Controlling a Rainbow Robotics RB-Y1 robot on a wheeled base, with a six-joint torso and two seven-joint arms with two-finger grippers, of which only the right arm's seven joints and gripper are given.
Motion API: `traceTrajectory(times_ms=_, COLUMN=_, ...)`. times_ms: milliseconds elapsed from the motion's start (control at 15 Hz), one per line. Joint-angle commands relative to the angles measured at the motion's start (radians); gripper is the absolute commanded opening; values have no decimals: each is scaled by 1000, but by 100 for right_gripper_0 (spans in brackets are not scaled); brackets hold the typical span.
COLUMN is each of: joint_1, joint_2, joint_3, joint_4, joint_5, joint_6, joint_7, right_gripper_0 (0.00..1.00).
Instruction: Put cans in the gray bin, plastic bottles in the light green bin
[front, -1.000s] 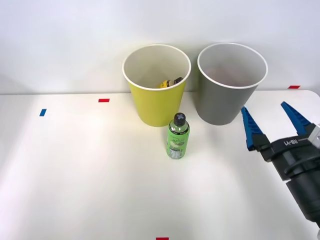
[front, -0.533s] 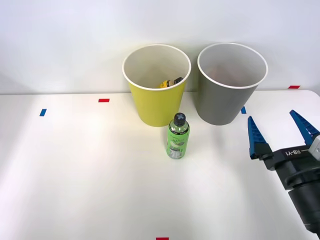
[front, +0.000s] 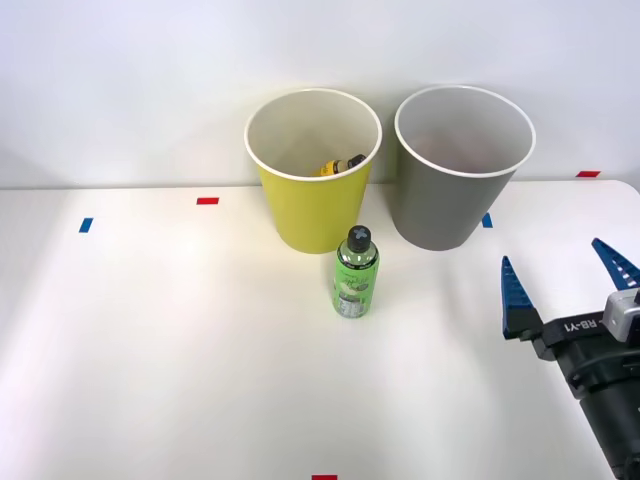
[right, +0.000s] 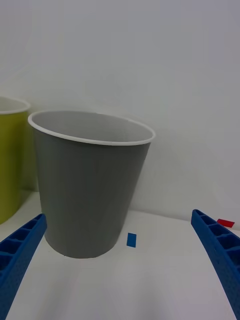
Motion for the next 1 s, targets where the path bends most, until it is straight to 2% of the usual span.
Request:
traceTrajectory(times_ms=67, joint_1=9, joint_2=38, joint_3=-6, joint_4=-2, joint_5=24, joint_6=39, joint_7=21, right_gripper_0=100)
traceTrajectory(times_ms=133, joint_1=9, joint_2=41, joint_3=-5, joint_4=-2, joint_5=33, joint_6=41, joint_7=22, right_gripper_0=100)
traceTrajectory(times_ms=267, joint_1=10, joint_2=57, joint_3=-8, joint_4=-1, joint_5=120, joint_6=41, joint_7=1, right_gripper_0=100)
traceTrajectory(times_ms=400, joint_1=18, joint_2=77, joint_3=-11, joint_4=-1, joint_5=249, joint_6=47, joint_7=-125, right_gripper_0=100)
traceTrajectory(times_ms=733, joint_1=56, joint_2=129, joint_3=-16, joint_4=-2, joint_5=481, joint_6=65, joint_7=-441, right_gripper_0=100)
traceTrajectory(times_ms=1000, joint_1=127, joint_2=139, joint_3=-3, joint_4=-2, joint_5=590, joint_6=39, joint_7=-684, right_gripper_0=100)
